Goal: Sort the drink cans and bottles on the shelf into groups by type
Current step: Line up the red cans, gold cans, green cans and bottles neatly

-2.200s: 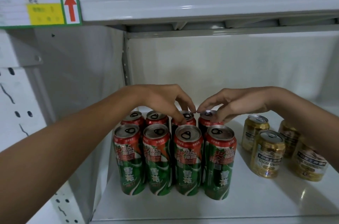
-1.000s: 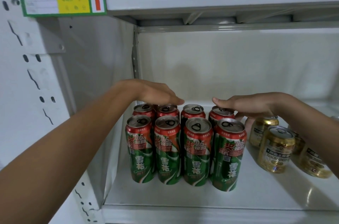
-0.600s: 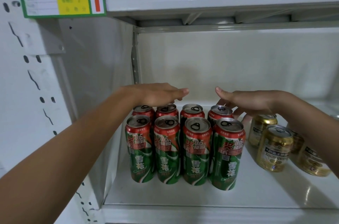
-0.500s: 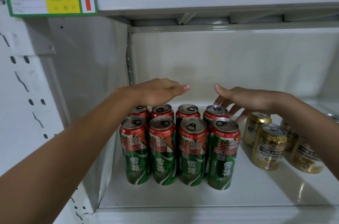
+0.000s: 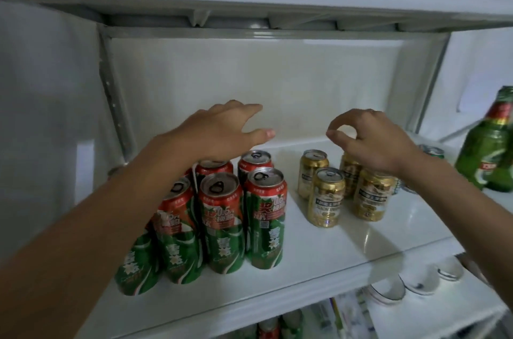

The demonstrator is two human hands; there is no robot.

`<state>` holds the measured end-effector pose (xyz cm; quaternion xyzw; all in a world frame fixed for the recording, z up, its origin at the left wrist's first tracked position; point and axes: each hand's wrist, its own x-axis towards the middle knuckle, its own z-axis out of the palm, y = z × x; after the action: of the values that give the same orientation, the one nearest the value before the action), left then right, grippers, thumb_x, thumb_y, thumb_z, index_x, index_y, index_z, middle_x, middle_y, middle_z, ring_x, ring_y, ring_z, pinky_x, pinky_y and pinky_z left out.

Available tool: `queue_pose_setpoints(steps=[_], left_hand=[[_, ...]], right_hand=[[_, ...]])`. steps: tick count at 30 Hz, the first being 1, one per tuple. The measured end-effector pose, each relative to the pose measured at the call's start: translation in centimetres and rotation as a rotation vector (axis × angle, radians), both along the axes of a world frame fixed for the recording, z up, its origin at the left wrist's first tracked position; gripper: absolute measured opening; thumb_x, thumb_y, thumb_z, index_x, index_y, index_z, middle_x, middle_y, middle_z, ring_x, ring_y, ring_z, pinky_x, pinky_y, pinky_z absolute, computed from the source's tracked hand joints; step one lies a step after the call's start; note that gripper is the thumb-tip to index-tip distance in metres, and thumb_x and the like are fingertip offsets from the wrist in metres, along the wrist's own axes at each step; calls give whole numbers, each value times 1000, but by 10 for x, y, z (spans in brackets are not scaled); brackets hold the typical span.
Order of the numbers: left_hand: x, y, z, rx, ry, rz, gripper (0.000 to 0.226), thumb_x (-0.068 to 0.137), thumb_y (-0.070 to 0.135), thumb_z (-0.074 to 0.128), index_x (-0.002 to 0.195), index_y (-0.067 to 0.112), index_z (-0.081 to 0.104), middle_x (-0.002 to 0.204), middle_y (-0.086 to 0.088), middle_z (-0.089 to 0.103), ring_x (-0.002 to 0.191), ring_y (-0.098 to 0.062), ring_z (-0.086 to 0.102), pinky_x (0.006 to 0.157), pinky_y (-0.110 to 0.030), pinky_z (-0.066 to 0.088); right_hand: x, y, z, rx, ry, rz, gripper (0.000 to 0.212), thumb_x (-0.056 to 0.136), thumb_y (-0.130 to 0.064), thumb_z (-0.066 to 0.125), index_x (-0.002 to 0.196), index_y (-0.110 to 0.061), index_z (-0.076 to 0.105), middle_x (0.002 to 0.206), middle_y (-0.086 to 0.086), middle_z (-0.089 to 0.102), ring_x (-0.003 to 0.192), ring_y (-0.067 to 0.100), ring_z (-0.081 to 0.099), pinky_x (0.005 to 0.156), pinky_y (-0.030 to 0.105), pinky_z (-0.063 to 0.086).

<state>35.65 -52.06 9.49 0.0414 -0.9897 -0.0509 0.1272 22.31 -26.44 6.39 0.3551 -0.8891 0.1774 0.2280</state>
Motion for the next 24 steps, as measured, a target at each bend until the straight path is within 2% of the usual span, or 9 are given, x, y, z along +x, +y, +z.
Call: queue_pose_setpoints(steps=[4, 8, 11, 15, 19, 22, 24], left_hand=[[-15, 65, 16, -51, 103, -43, 80, 94, 78, 36, 162, 38, 21, 170, 0, 23, 152, -26, 28, 119, -47, 29], [-39, 134, 18, -5, 63, -104, 77, 95, 75, 40, 162, 40, 21, 170, 2, 22, 153, -25, 26, 117, -45, 29], [-54, 162, 8, 25, 25, -97, 77, 96, 73, 43, 162, 38, 25, 169, 1, 24, 153, -25, 28, 120, -46, 30], [-66, 172, -15, 88, 9, -61, 74, 95, 73, 45, 158, 38, 31, 165, 2, 31, 149, -23, 34, 117, -49, 34], [-75, 168, -39, 147, -23, -43, 71, 93, 69, 53, 155, 38, 38, 160, 3, 39, 138, -19, 47, 112, -48, 42], [-82, 160, -55, 167, -41, -36, 70, 91, 67, 58, 152, 39, 41, 157, 5, 41, 138, -17, 46, 110, -50, 44], [-85, 154, -62, 182, -33, -23, 71, 87, 69, 58, 149, 39, 45, 151, 4, 46, 135, -19, 48, 108, -51, 45]], right_hand=[[0, 59, -1, -8, -13, -73, 32, 98, -41, 55, 119, -24, 71, 134, 4, 66, 113, 29, 63, 93, 42, 49], [-9, 117, -2, -42, -65, -98, 34, 97, -39, 58, 126, -24, 68, 137, 4, 64, 126, 27, 57, 100, 42, 48], [-18, 138, -11, -62, -126, -52, 36, 97, -38, 60, 129, -23, 66, 136, 4, 64, 124, 24, 57, 99, 38, 48], [-33, 138, -25, -66, -188, 22, 37, 96, -37, 61, 130, -23, 65, 137, 4, 64, 122, 24, 59, 99, 40, 48], [-49, 126, -33, -52, -219, 109, 38, 95, -35, 62, 131, -24, 64, 135, 1, 63, 118, 20, 59, 85, 29, 41], [-62, 115, -37, -27, -261, 195, 34, 93, -35, 65, 126, -25, 65, 132, 2, 63, 118, 22, 59, 90, 33, 45], [-68, 108, -39, -17, -278, 232, 32, 92, -36, 69, 122, -25, 67, 126, 1, 64, 117, 22, 59, 87, 33, 46]])
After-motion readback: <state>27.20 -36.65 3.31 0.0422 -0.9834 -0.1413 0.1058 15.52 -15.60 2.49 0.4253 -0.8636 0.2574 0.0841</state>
